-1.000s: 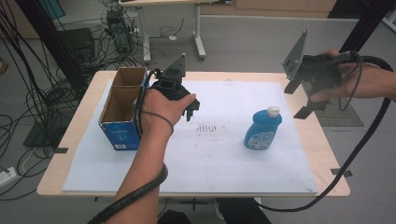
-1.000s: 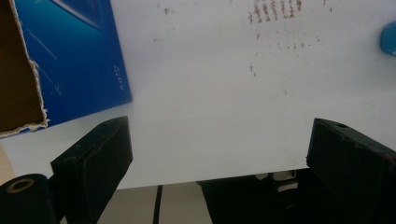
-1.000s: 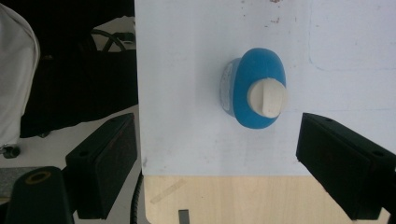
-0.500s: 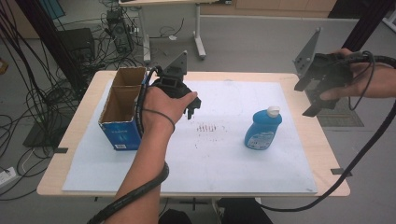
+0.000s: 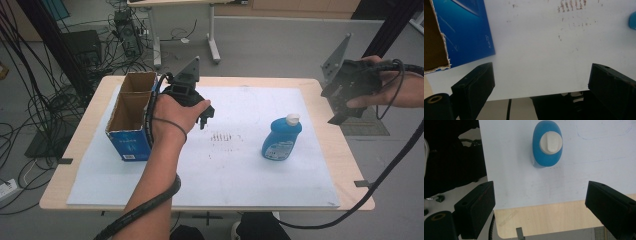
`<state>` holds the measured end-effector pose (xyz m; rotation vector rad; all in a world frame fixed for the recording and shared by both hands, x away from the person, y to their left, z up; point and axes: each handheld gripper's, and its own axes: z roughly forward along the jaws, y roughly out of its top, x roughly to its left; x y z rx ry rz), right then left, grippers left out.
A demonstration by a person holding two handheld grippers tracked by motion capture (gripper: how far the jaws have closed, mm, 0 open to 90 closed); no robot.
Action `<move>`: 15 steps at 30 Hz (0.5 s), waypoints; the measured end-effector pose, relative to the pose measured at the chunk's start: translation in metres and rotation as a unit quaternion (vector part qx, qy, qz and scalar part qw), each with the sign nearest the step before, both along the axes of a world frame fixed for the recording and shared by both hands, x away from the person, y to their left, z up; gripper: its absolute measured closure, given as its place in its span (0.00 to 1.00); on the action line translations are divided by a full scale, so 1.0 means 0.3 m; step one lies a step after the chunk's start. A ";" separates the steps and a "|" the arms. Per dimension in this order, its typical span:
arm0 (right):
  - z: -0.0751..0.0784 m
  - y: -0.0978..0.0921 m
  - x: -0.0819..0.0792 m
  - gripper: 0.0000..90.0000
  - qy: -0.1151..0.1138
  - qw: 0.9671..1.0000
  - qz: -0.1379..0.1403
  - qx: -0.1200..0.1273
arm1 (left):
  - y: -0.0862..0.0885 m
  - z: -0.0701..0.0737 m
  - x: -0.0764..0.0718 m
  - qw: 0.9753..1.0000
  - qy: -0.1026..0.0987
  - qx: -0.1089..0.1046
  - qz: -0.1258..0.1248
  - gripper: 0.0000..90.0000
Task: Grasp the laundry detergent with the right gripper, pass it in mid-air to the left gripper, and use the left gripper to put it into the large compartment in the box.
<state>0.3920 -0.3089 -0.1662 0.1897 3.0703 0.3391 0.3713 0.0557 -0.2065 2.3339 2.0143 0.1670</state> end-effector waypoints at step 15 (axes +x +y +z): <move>-0.110 -0.073 0.036 0.06 0.005 0.998 -0.027 0.048 | 0.004 -0.024 0.015 1.000 0.005 0.002 0.001 0.08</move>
